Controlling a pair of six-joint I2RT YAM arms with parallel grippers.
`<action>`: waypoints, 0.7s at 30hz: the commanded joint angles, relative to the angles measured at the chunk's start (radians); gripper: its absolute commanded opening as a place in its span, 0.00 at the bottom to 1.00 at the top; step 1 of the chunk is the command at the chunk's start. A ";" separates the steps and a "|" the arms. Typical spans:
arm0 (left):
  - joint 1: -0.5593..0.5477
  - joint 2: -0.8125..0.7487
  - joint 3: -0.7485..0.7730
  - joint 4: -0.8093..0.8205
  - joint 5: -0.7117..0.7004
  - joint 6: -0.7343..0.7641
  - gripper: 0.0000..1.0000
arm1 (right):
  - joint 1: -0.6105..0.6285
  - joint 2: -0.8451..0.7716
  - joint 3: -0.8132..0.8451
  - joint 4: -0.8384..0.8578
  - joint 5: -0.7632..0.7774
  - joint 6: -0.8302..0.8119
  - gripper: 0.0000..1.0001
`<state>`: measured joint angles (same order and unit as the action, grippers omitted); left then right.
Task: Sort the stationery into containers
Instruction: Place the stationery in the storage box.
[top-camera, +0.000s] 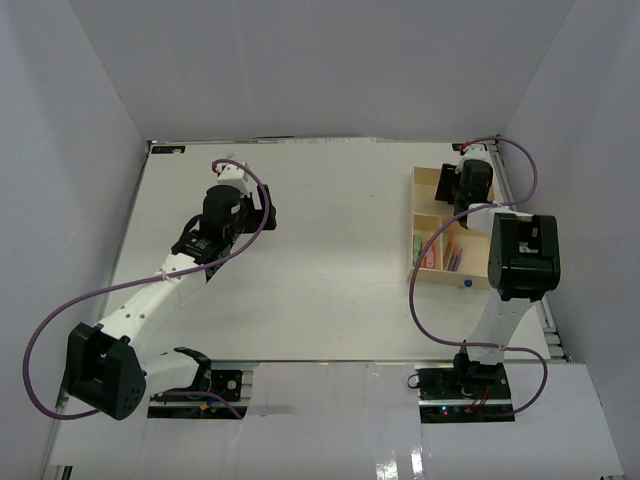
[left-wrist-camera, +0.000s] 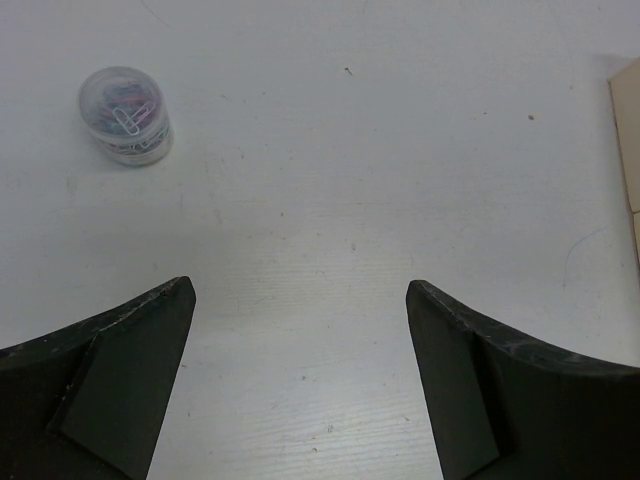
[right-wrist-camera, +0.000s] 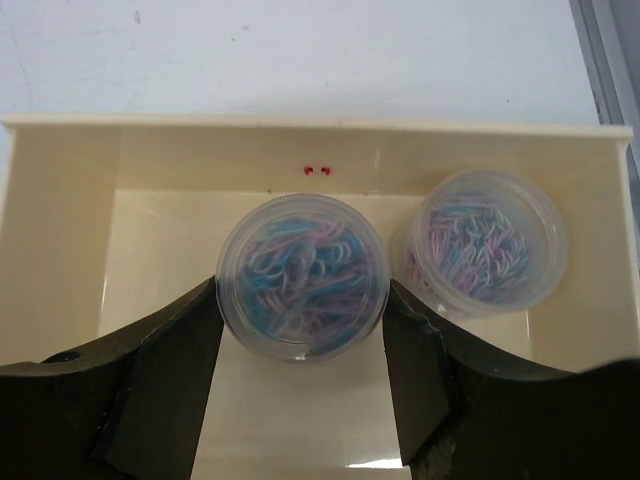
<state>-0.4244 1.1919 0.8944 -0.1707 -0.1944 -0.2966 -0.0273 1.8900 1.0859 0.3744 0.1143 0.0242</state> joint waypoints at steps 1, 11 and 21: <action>0.006 -0.002 -0.002 0.020 0.009 -0.004 0.98 | -0.006 -0.011 0.066 0.104 0.021 0.005 0.65; 0.007 0.002 -0.002 0.019 0.013 -0.007 0.98 | -0.005 -0.097 0.034 0.066 0.010 -0.020 0.95; 0.104 0.151 0.082 -0.067 -0.010 -0.093 0.98 | 0.026 -0.520 -0.056 -0.152 -0.165 -0.006 0.90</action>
<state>-0.3756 1.2625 0.9039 -0.1833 -0.1967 -0.3397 -0.0109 1.4975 1.0512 0.2897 0.0353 0.0162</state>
